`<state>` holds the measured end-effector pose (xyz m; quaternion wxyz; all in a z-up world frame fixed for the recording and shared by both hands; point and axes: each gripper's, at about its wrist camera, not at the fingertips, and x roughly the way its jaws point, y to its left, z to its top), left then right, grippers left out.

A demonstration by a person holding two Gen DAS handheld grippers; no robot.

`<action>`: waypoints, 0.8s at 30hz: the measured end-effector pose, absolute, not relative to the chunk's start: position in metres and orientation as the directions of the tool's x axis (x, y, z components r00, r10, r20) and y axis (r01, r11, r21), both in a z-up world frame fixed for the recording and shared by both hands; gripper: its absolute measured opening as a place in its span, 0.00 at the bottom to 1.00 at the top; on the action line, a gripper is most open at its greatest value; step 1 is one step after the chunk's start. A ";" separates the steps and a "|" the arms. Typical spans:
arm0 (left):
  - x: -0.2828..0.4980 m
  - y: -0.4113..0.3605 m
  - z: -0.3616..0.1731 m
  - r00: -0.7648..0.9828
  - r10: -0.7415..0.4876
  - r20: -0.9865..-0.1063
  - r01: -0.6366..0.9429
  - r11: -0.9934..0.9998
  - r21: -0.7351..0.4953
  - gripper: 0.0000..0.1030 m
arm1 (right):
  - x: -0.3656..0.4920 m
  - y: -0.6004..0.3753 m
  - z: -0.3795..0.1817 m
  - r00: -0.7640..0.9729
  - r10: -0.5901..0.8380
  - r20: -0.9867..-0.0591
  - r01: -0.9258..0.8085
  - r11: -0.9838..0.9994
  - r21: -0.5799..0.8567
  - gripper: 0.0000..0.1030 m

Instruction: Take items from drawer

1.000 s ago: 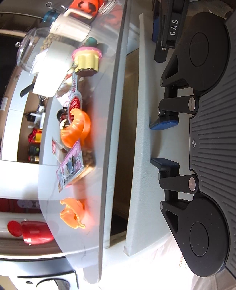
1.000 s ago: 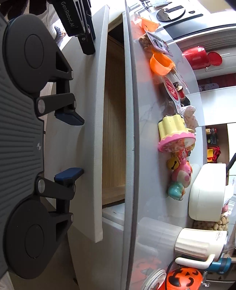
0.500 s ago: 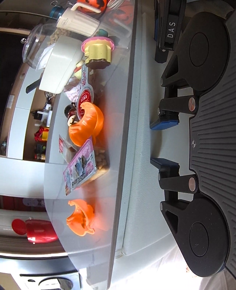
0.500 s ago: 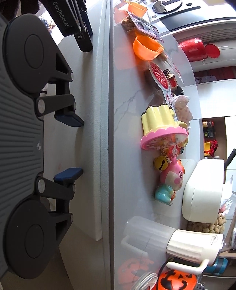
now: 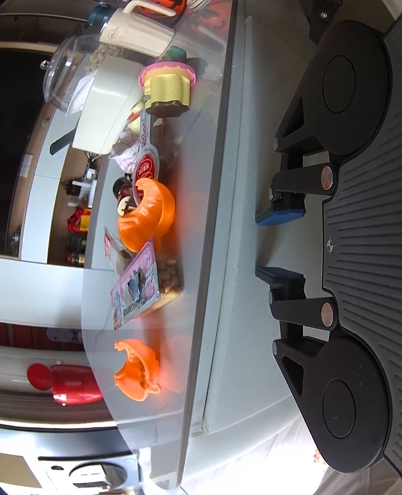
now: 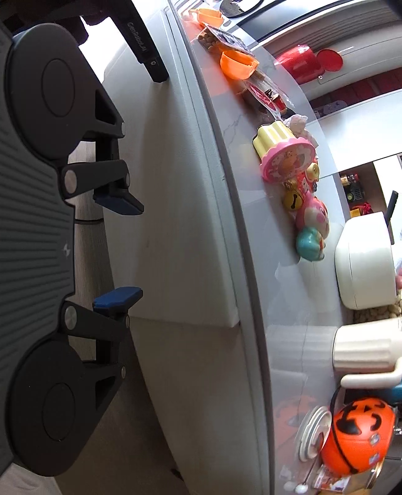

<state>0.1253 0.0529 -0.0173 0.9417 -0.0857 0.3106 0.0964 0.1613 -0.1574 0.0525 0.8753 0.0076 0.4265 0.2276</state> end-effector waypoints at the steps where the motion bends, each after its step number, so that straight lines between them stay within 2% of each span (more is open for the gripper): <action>1: 0.125 0.051 -0.018 0.791 0.125 -0.598 -0.227 0.969 -0.098 0.19 | 0.158 -0.165 0.054 0.531 0.411 -0.740 -0.385 0.896 0.221 0.50; 3: 0.124 0.045 -0.019 0.799 0.129 -0.587 -0.212 0.975 -0.073 0.13 | 0.154 -0.176 0.055 0.530 0.423 -0.735 -0.370 0.895 0.248 0.51; 5: 0.124 0.040 -0.022 0.804 0.139 -0.578 -0.198 0.979 -0.040 0.14 | 0.151 -0.183 0.055 0.532 0.430 -0.730 -0.359 0.895 0.265 0.51; 6: 0.124 0.039 -0.022 0.808 0.134 -0.573 -0.188 0.981 -0.036 0.21 | 0.149 -0.185 0.054 0.533 0.429 -0.729 -0.356 0.896 0.266 0.51; 7: 0.125 0.038 -0.022 0.813 0.107 -0.572 -0.164 0.985 -0.049 0.38 | 0.148 -0.186 0.053 0.533 0.427 -0.730 -0.355 0.896 0.265 0.51; 9: 0.129 0.034 -0.022 0.810 0.048 -0.585 -0.111 0.991 -0.073 0.51 | 0.146 -0.185 0.053 0.538 0.425 -0.728 -0.360 0.897 0.257 0.51; 18: 0.132 0.025 -0.025 0.808 0.060 -0.586 -0.104 0.994 -0.042 0.50 | 0.134 -0.177 0.054 0.567 0.402 -0.719 -0.397 0.898 0.189 0.52; 20: 0.132 0.022 -0.026 0.811 0.052 -0.582 -0.092 0.995 -0.039 0.60 | 0.133 -0.176 0.055 0.573 0.400 -0.715 -0.404 0.897 0.178 0.52; 22: 0.134 0.019 -0.028 0.816 0.010 -0.578 -0.056 0.997 -0.061 0.83 | 0.130 -0.175 0.057 0.579 0.406 -0.707 -0.416 0.893 0.172 0.52; 24: 0.136 0.018 -0.031 0.819 -0.023 -0.574 -0.030 0.996 -0.083 0.92 | 0.125 -0.173 0.060 0.581 0.422 -0.696 -0.435 0.884 0.172 0.52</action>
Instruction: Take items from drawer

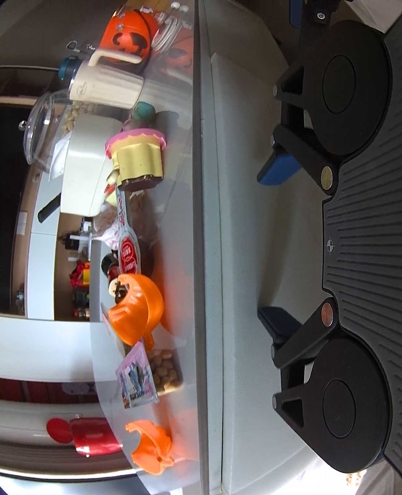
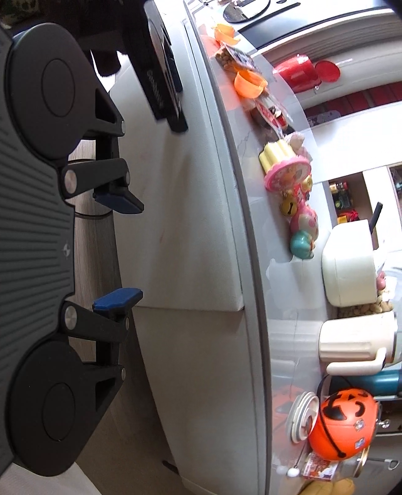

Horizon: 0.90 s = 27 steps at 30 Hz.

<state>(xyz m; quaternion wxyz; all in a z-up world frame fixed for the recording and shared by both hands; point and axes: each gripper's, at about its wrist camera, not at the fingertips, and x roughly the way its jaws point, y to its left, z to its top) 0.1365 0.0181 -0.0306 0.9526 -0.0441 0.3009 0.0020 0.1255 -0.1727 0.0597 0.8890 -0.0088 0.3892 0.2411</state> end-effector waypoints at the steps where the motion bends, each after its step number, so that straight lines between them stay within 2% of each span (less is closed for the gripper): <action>1: 0.136 0.019 -0.031 0.820 -0.025 -0.572 -0.030 0.996 -0.087 0.91 | 0.123 -0.172 0.061 0.583 0.430 -0.690 -0.445 0.879 0.172 0.52; 2: 0.135 0.020 -0.030 0.818 -0.028 -0.574 -0.033 0.995 -0.095 0.90 | 0.120 -0.172 0.063 0.585 0.436 -0.684 -0.451 0.876 0.173 0.52; 4: 0.128 0.026 -0.022 0.811 -0.018 -0.585 -0.059 0.992 -0.113 0.82 | 0.114 -0.173 0.068 0.587 0.454 -0.671 -0.458 0.869 0.188 0.52; 7: 0.101 0.033 0.003 0.791 0.048 -0.610 -0.128 0.988 -0.089 0.75 | 0.102 -0.181 0.076 0.580 0.471 -0.665 -0.442 0.867 0.229 0.53; 11: 0.036 0.034 0.028 0.807 0.073 -0.587 -0.115 0.993 -0.033 0.75 | 0.075 -0.192 0.085 0.545 0.539 -0.643 -0.468 0.831 0.300 0.56; 15: -0.005 0.032 0.016 0.793 0.115 -0.599 -0.142 0.990 0.003 0.75 | 0.045 -0.180 0.084 0.543 0.561 -0.625 -0.540 0.803 0.252 0.59; 17: -0.008 0.028 0.011 0.772 0.115 -0.626 -0.136 0.991 0.014 0.75 | 0.037 -0.168 0.076 0.540 0.558 -0.630 -0.575 0.791 0.208 0.59; 21: -0.009 0.024 0.015 0.793 0.112 -0.599 -0.124 0.992 0.021 0.75 | 0.037 -0.155 0.067 0.526 0.557 -0.642 -0.609 0.774 0.174 0.59; 27: -0.009 0.018 0.011 0.782 0.101 -0.615 -0.098 0.994 0.039 0.75 | 0.046 -0.160 0.061 0.508 0.549 -0.663 -0.578 0.789 0.210 0.59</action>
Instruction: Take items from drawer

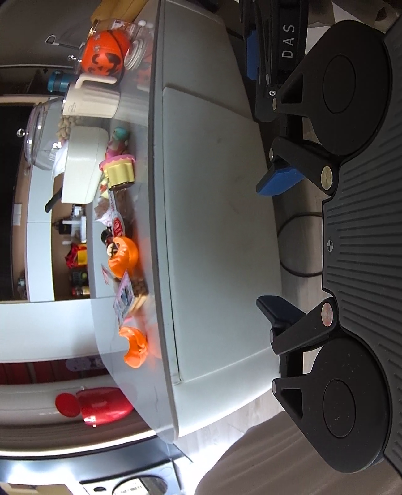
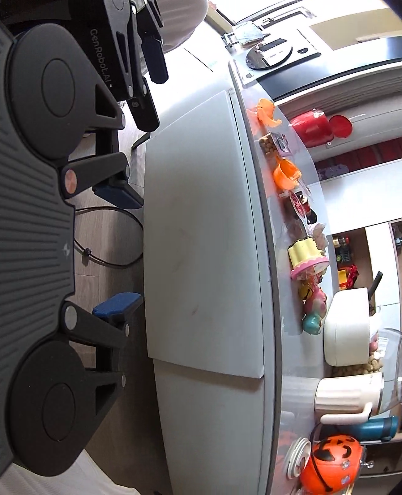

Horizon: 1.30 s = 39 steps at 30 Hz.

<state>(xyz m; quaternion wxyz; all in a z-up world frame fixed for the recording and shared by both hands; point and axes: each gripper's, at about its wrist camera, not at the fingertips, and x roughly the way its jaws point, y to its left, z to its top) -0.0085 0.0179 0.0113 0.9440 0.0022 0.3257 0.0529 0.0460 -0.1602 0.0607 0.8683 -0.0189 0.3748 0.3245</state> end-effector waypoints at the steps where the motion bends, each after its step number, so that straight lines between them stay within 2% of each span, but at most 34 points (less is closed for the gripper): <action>1: -0.008 0.017 0.010 0.780 0.098 -0.618 -0.093 0.995 0.040 0.75 | 0.045 -0.160 0.061 0.510 0.549 -0.662 -0.581 0.788 0.206 0.59; 39: -0.005 0.019 0.004 0.755 0.107 -0.647 -0.114 0.993 0.031 0.75 | 0.043 -0.159 0.059 0.505 0.541 -0.673 -0.589 0.786 0.190 0.59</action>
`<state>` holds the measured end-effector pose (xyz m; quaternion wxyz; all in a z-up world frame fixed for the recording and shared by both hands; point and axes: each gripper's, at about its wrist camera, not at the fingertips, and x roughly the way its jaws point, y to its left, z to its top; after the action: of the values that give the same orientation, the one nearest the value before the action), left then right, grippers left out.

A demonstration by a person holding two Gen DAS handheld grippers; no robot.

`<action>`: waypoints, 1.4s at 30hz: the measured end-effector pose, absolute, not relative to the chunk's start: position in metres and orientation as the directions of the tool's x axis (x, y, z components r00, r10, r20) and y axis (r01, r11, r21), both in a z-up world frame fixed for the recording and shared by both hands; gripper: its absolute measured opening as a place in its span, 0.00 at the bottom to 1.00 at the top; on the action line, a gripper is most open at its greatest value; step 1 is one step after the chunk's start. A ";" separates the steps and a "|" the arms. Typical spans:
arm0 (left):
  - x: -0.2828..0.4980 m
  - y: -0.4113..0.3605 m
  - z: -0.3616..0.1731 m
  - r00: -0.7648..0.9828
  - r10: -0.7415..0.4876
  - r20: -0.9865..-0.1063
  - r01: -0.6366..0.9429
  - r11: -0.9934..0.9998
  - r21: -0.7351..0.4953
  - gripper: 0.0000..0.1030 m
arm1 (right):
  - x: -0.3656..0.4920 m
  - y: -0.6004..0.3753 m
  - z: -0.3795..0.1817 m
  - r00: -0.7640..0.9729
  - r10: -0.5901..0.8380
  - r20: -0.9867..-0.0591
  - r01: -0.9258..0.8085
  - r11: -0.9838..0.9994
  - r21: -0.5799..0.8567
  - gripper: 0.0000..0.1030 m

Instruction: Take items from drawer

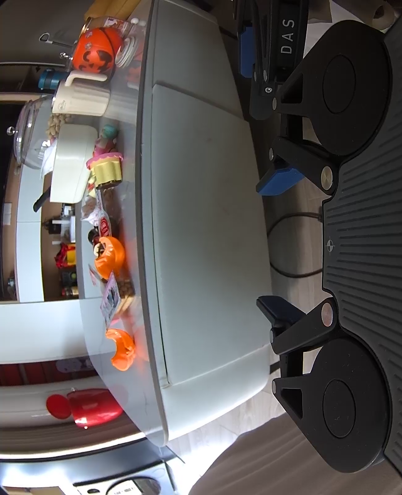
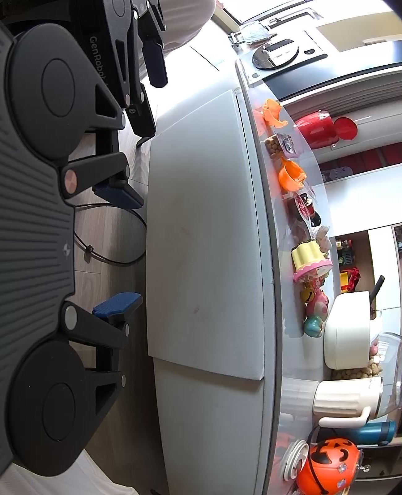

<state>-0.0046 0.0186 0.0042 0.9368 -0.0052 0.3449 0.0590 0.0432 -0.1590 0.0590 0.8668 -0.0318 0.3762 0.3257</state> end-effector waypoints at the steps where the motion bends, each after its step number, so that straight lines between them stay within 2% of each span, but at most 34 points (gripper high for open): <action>1: -0.005 0.019 0.004 0.754 0.108 -0.648 -0.117 0.993 0.029 0.75 | 0.043 -0.159 0.059 0.504 0.540 -0.674 -0.589 0.786 0.190 0.59; 42: -0.007 0.022 0.004 0.752 0.120 -0.648 -0.137 0.990 0.023 0.75 | 0.042 -0.158 0.059 0.504 0.535 -0.677 -0.595 0.784 0.177 0.59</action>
<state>-0.0074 0.0218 0.0044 0.9359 -0.0128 0.3453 0.0686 0.0418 -0.1577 0.0592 0.8664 -0.0393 0.3762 0.3261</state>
